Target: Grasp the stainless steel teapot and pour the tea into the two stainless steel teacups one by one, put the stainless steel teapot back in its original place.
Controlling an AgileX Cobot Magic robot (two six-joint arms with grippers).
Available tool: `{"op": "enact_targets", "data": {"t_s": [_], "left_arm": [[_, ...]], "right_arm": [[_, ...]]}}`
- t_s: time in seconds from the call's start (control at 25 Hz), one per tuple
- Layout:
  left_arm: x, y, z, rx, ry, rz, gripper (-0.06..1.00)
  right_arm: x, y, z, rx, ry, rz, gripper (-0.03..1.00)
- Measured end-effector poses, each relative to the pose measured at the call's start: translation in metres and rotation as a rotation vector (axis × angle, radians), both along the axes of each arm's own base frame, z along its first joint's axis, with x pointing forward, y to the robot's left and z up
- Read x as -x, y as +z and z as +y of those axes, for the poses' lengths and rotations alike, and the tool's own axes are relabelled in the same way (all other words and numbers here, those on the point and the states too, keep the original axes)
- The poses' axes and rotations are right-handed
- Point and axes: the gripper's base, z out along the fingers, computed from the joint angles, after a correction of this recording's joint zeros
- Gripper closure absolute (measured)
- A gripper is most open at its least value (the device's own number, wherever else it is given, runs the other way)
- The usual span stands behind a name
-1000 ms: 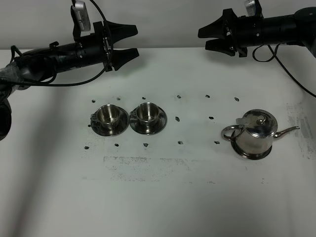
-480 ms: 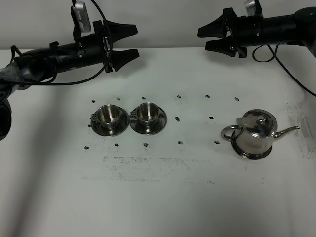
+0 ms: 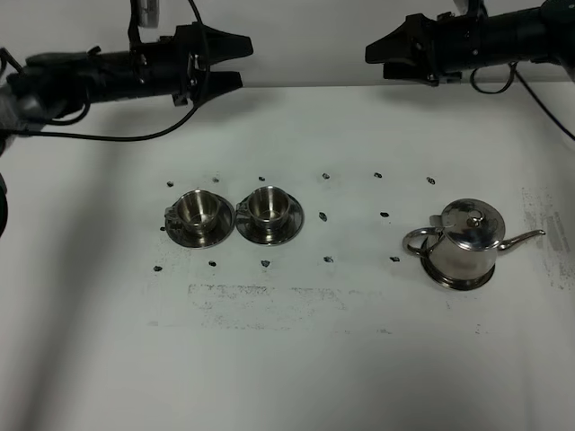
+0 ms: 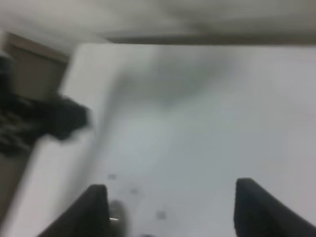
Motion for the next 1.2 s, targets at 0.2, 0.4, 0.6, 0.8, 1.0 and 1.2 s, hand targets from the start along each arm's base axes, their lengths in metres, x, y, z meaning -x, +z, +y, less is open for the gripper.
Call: {"op": "enact_targets", "data": {"t_s": [0.2,0.4,0.6,0.8,1.0,1.2], "left_arm": [[-0.002,0.043,0.004,-0.397,0.038,-0.128,0.2],[0.006,0.058,0.008,-0.67,-0.021,-0.098,0.2],[0.024,0.1,0.01,-0.847,-0.065,-0.099,0.22],[0.061,0.172,0.007,-0.943,-0.005,-0.227,0.27],[0.103,0.2,0.007,-1.01,0.031,-0.28,0.29],[0.152,0.209,0.019,-1.026,0.087,-0.299,0.29]], "right_arm": [[-0.003,0.025,-0.015,0.262,-0.032,-0.093,0.41],[0.002,0.048,-0.029,0.482,-0.099,-0.101,0.41],[0.028,0.117,-0.031,0.599,-0.15,-0.189,0.41],[0.071,0.183,-0.021,0.656,-0.178,-0.29,0.41],[0.107,0.185,-0.001,0.736,-0.141,-0.285,0.41],[0.142,0.181,0.014,0.778,-0.12,-0.323,0.41]]}}
